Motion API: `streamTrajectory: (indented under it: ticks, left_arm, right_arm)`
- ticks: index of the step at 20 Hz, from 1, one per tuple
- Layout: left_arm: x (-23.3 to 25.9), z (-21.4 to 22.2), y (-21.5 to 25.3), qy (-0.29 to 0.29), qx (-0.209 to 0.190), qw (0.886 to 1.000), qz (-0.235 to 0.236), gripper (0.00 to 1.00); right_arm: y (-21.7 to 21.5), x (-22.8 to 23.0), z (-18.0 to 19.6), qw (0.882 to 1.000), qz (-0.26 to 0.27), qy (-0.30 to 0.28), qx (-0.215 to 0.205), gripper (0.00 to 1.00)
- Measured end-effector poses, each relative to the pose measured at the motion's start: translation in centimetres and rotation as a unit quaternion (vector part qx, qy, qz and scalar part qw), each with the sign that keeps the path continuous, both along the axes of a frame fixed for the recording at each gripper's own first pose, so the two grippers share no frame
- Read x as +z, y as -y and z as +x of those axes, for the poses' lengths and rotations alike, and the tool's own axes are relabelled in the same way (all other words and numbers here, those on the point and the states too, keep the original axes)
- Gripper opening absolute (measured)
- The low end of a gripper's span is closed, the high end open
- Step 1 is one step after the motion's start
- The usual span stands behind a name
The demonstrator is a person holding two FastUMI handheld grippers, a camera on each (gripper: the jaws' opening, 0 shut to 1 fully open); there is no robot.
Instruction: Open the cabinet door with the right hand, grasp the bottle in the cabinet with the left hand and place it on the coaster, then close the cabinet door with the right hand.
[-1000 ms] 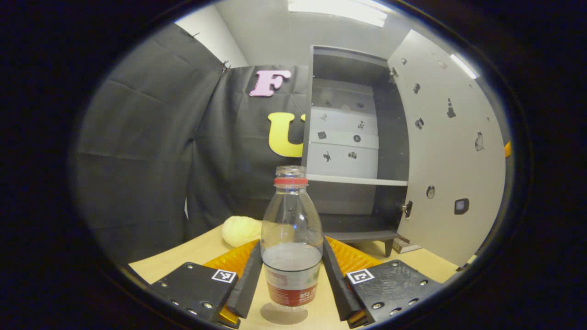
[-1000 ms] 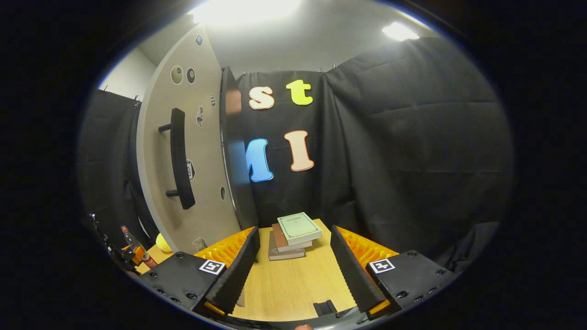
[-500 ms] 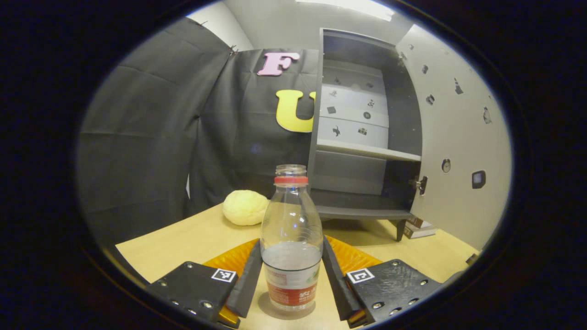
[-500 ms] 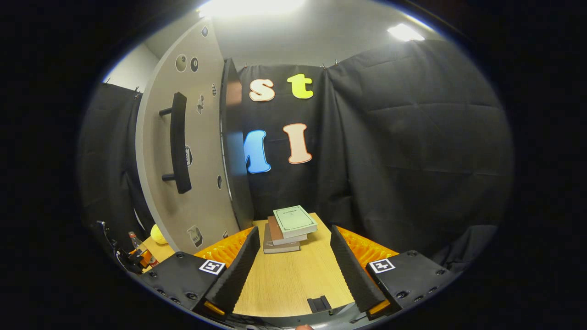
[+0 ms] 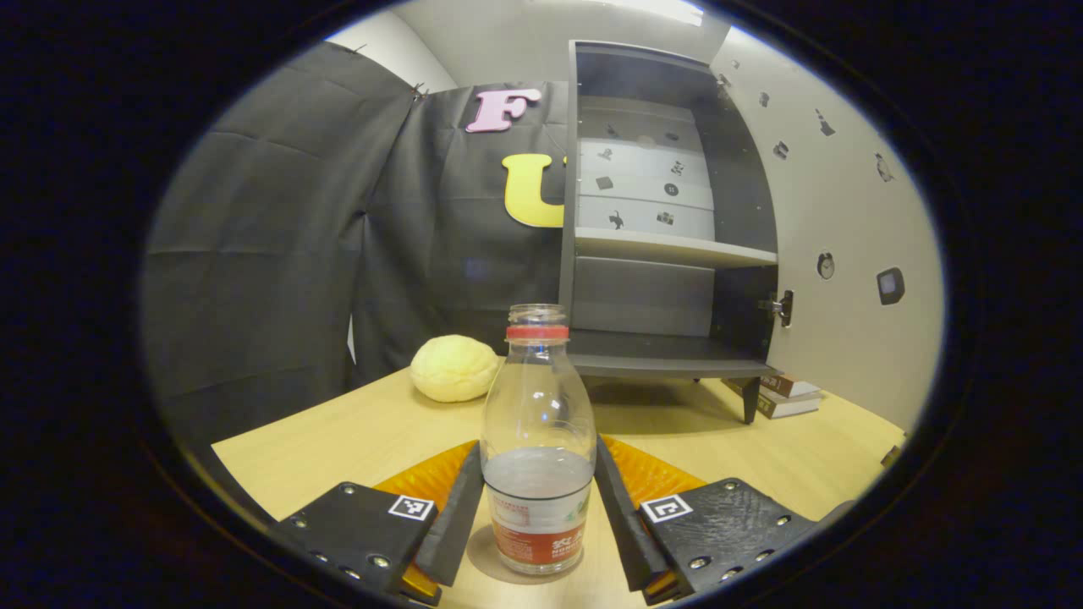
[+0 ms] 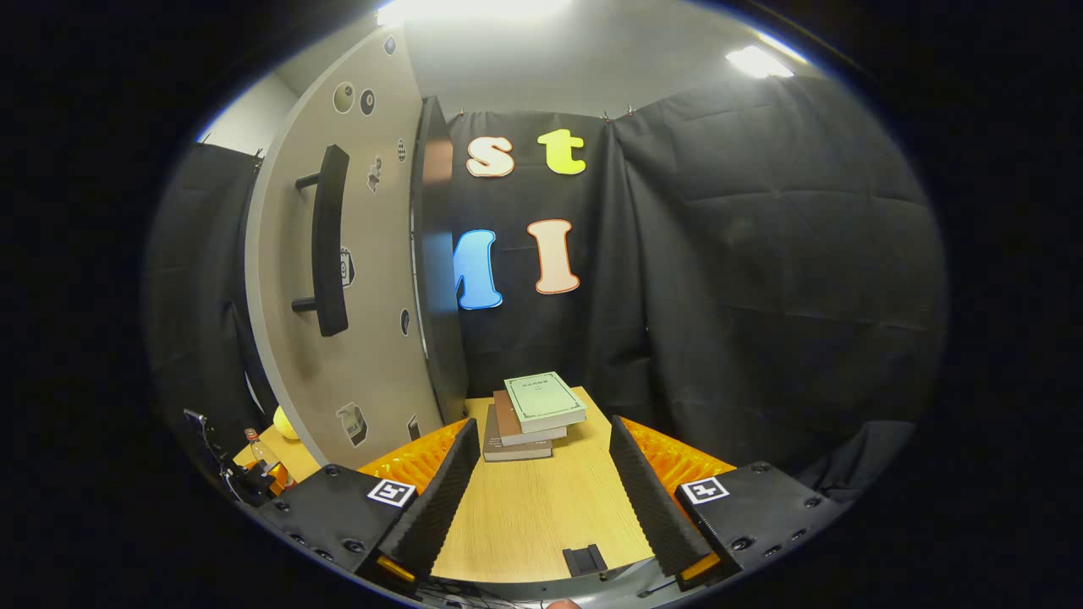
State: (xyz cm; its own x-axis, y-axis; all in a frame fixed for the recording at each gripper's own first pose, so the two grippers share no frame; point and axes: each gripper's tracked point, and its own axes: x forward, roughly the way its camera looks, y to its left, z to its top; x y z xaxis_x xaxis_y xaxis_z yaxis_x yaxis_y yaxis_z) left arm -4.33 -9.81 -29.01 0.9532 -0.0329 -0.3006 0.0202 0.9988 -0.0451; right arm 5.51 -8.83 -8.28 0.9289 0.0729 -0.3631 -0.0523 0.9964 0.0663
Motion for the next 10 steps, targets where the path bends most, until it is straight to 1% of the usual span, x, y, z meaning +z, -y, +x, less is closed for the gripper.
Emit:
streamTrajectory:
  ticks: [3,6,8,9,10]
  left_arm:
    - [0.3,-0.4,0.0,0.000,0.004,1.000,0.005,0.75]
    - [0.3,-0.7,0.0,-0.008,0.004,1.000,0.026,0.75]
    - [1.2,-0.7,0.0,-0.002,0.002,0.999,0.036,0.76]
    - [1.5,-0.8,0.0,0.002,0.001,0.999,0.038,0.72]
    - [2.0,-0.7,0.0,0.004,0.000,0.999,0.039,0.72]
  right_arm:
    - [-0.1,0.1,-0.1,1.000,-0.004,0.003,0.005,0.98]
    - [-0.3,-0.1,-0.1,1.000,-0.008,0.003,0.009,0.98]
    - [-0.3,-0.1,-0.1,1.000,-0.008,0.001,0.010,0.98]
    - [-0.2,-0.1,-0.1,1.000,-0.009,0.001,0.009,0.98]
    - [-0.2,-0.1,-0.1,1.000,-0.012,0.002,0.010,0.98]
